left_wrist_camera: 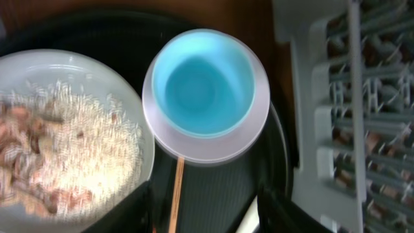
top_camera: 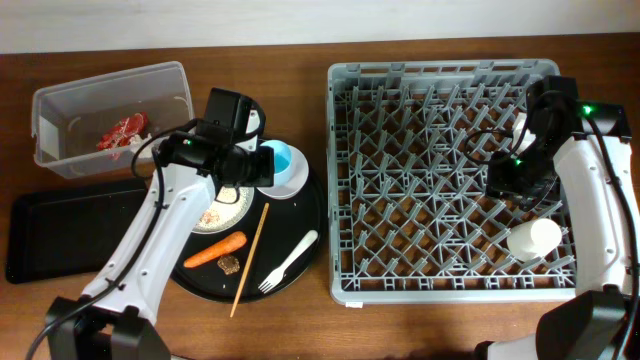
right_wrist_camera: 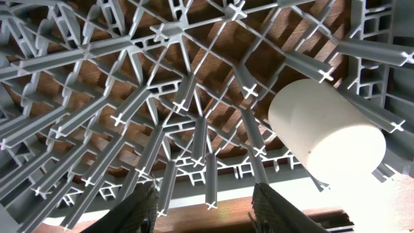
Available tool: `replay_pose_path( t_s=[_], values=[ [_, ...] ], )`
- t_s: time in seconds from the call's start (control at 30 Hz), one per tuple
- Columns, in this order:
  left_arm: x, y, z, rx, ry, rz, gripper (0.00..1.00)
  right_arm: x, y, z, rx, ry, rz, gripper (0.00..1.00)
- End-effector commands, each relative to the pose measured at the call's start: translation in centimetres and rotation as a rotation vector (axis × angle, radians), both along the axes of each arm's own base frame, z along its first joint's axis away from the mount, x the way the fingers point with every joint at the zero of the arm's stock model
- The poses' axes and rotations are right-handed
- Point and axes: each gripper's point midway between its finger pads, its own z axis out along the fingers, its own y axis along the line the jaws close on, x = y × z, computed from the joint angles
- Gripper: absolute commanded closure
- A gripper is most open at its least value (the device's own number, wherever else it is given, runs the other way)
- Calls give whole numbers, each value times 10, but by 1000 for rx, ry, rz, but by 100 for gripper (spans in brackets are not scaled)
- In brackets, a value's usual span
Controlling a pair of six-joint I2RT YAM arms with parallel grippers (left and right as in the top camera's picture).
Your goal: Sort waste into correct bins and load items into the dishwasher rack
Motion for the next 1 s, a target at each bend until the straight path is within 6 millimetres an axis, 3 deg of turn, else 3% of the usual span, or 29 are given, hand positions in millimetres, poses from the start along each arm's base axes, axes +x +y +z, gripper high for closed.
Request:
replay_pose_path(
  t_s=[0.0, 0.1, 0.2, 0.43, 0.53, 0.6, 0.73, 0.97],
  values=[
    [16, -2, -5, 0, -33, 3, 49, 2, 0, 4, 7, -12, 2, 49],
    [24, -2, -22, 16, -15, 10, 49, 2, 0, 4, 7, -12, 2, 49],
    [29, 15, -45, 102, 20, 88, 49, 2, 0, 4, 7, -13, 2, 49],
    [35, 18, -82, 134, 82, 112, 51, 3, 0, 4, 7, -13, 2, 49],
    [39, 17, -83, 131, 73, 112, 82, 3, 0, 4, 7, -13, 2, 48],
    [41, 16, -80, 124, 65, 111, 100, 3, 0, 4, 6, -13, 2, 49],
    [42, 6, -63, 52, 67, 90, 100, 4, 0, 4, 6, -18, 3, 48],
    [37, -13, 13, -216, 28, 34, 100, 6, 5, 4, 35, -31, 47, 45]
  ],
)
